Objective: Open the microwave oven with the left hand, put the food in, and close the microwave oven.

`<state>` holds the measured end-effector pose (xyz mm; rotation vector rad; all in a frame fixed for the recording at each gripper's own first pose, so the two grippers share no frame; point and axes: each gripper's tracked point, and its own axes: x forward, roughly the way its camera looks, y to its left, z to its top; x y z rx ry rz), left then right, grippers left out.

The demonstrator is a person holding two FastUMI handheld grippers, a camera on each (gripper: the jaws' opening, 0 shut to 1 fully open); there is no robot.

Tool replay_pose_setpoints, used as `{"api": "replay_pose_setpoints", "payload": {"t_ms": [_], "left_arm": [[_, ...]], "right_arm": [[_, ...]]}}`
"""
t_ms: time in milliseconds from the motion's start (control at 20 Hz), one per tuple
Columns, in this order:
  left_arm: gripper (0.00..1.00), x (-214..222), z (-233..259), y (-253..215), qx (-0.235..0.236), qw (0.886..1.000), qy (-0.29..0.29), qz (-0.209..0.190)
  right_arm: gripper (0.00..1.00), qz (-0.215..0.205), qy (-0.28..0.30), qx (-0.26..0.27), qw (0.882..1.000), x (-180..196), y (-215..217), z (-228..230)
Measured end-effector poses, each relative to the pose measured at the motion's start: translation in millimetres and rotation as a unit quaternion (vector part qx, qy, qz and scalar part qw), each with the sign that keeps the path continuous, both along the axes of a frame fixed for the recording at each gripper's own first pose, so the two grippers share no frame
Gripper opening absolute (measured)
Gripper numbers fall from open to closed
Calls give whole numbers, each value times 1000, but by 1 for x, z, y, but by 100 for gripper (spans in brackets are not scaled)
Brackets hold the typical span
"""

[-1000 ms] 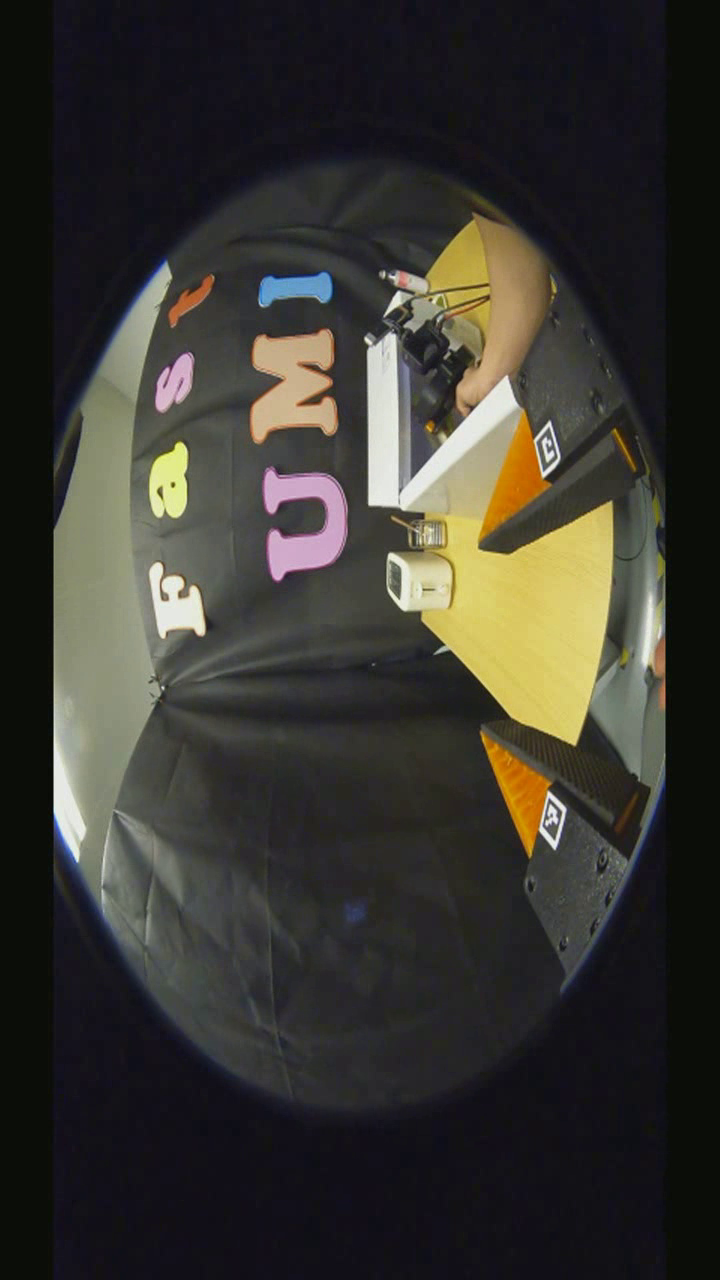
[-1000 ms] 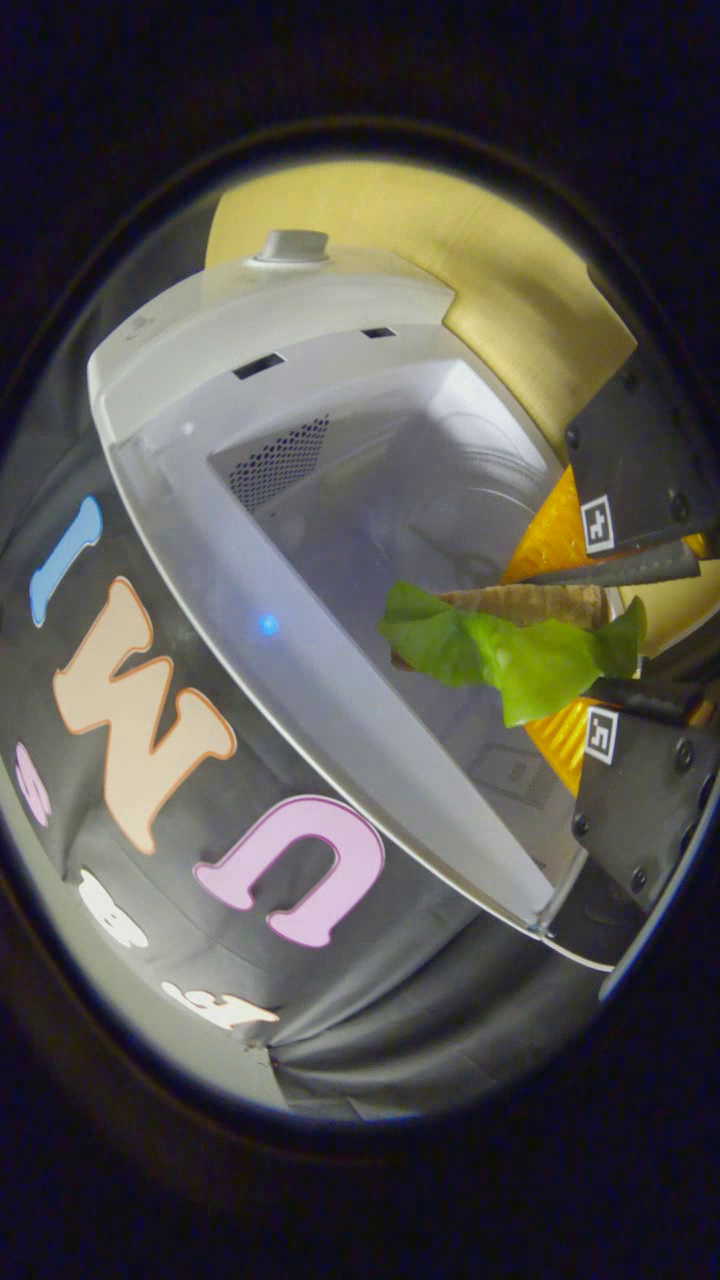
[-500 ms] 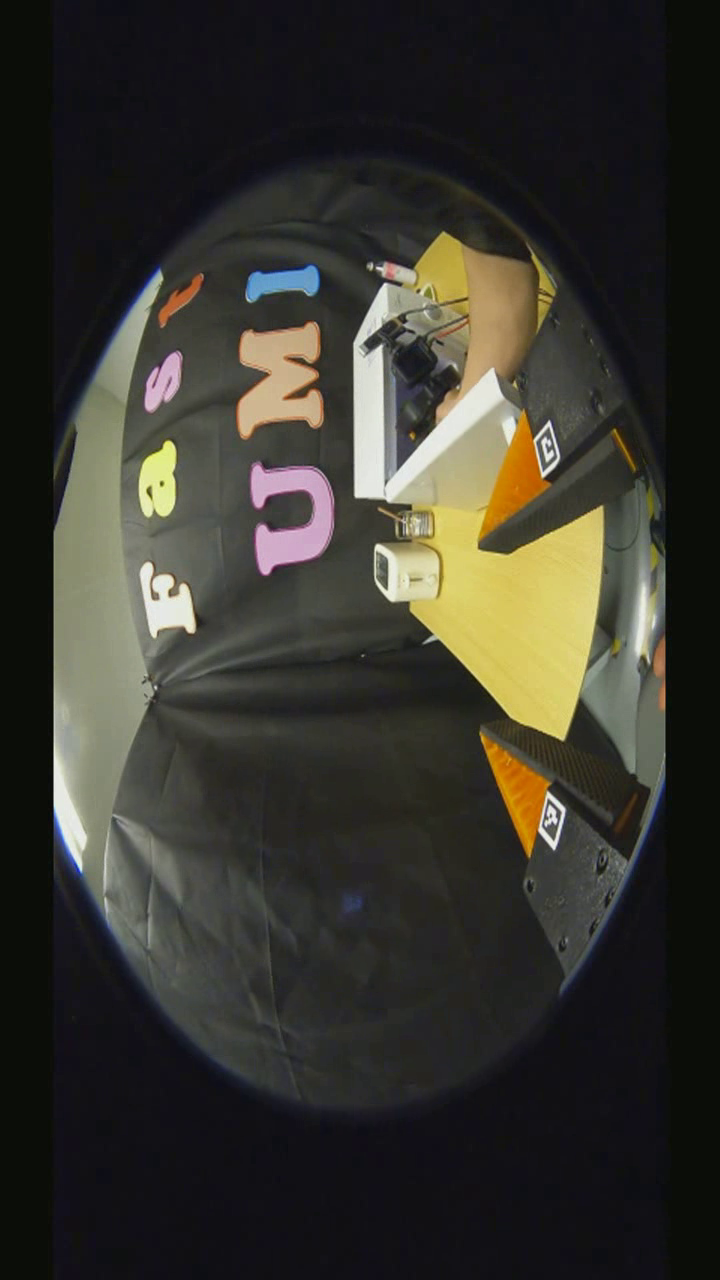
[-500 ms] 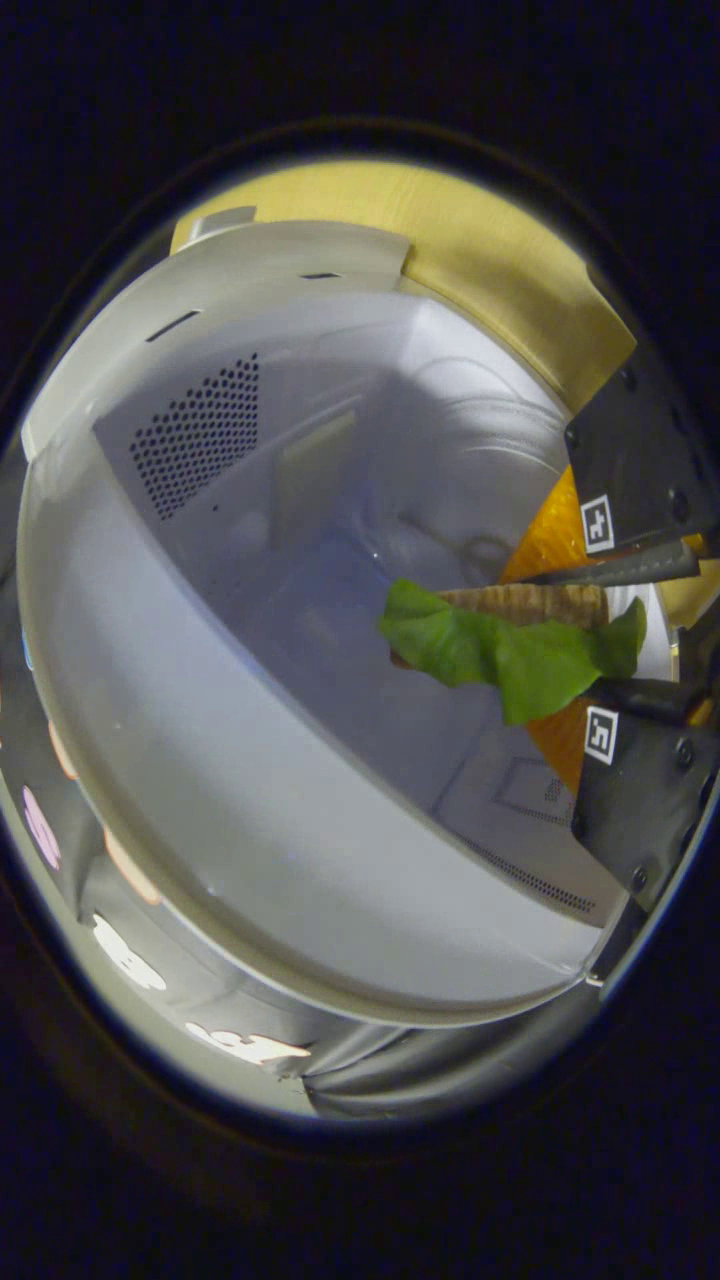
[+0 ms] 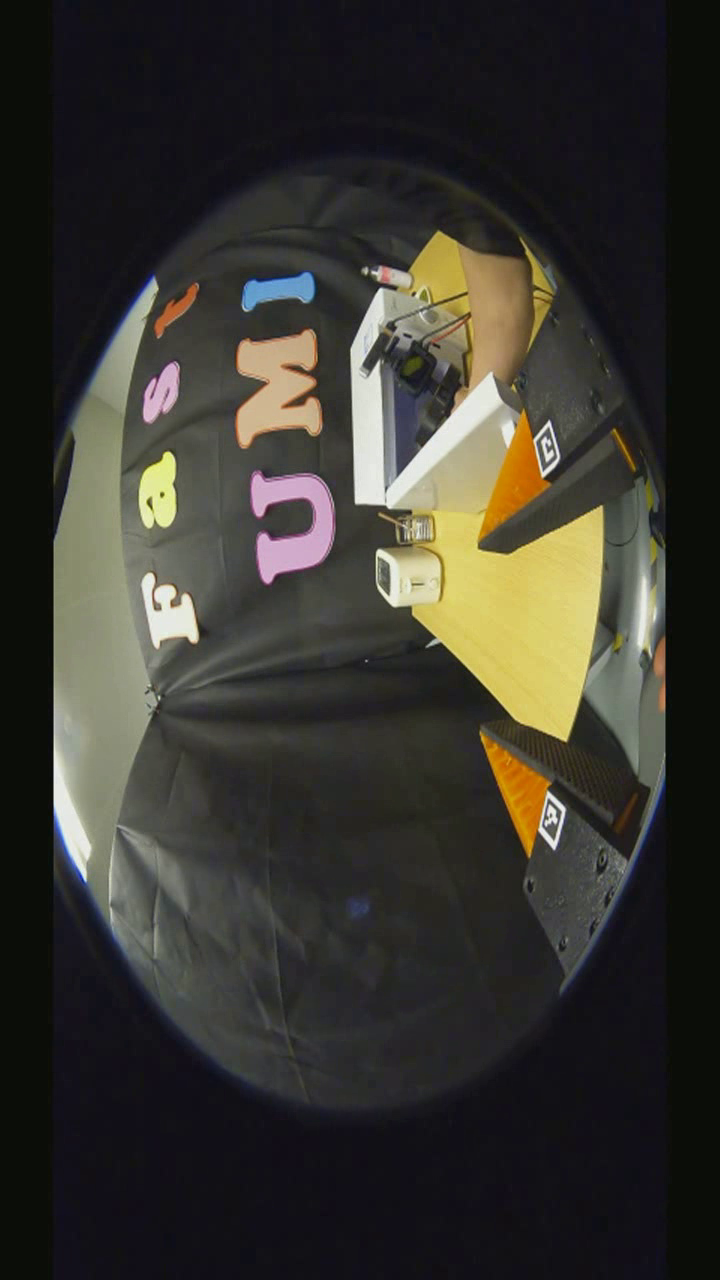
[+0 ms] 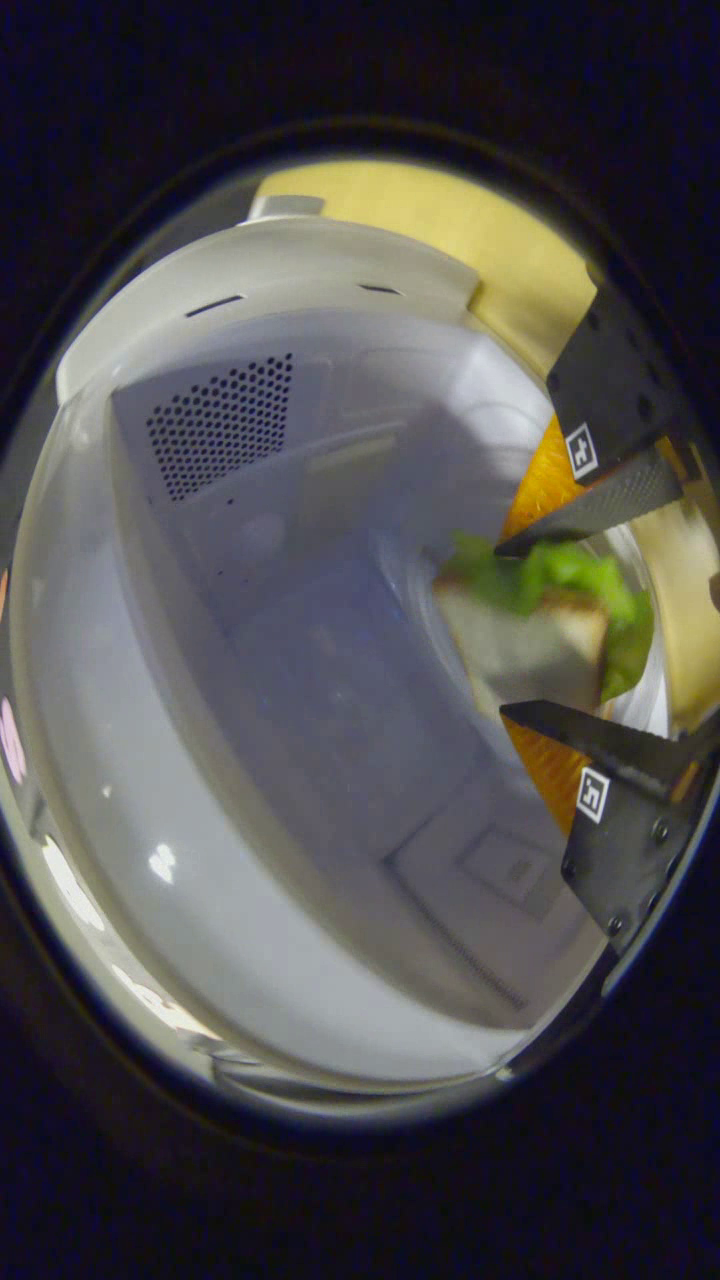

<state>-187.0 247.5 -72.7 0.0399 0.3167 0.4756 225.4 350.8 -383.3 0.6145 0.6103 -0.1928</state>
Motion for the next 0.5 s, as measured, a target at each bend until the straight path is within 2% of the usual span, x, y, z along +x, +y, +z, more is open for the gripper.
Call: {"api": "replay_pose_setpoints", "payload": {"t_ms": [100, 150, 350, 400, 450, 500], "left_arm": [[99, -1, 1, -1, 2, 1000, -3, -1], [98, 0, 1, -2, 1, 1000, -3, -2], [98, -2, 4, -3, 2, 1000, -6, -4], [98, -2, 5, -5, 1, 1000, -6, -5], [98, -3, 3, -6, -3, 1000, -4, -7], [98, -2, 3, -8, -6, 1000, -6, -9]], "right_arm": [[100, 15, -16, -25, 999, 1, -1, 5], [92, 25, -21, -38, 999, 1, -1, 7], [92, 48, -35, -71, 996, 0, -4, 13], [99, 52, -34, -72, 996, -2, -5, 13], [99, 57, -36, -71, 995, -3, -5, 14], [95, 63, -41, -71, 995, -5, -7, 18]]}}
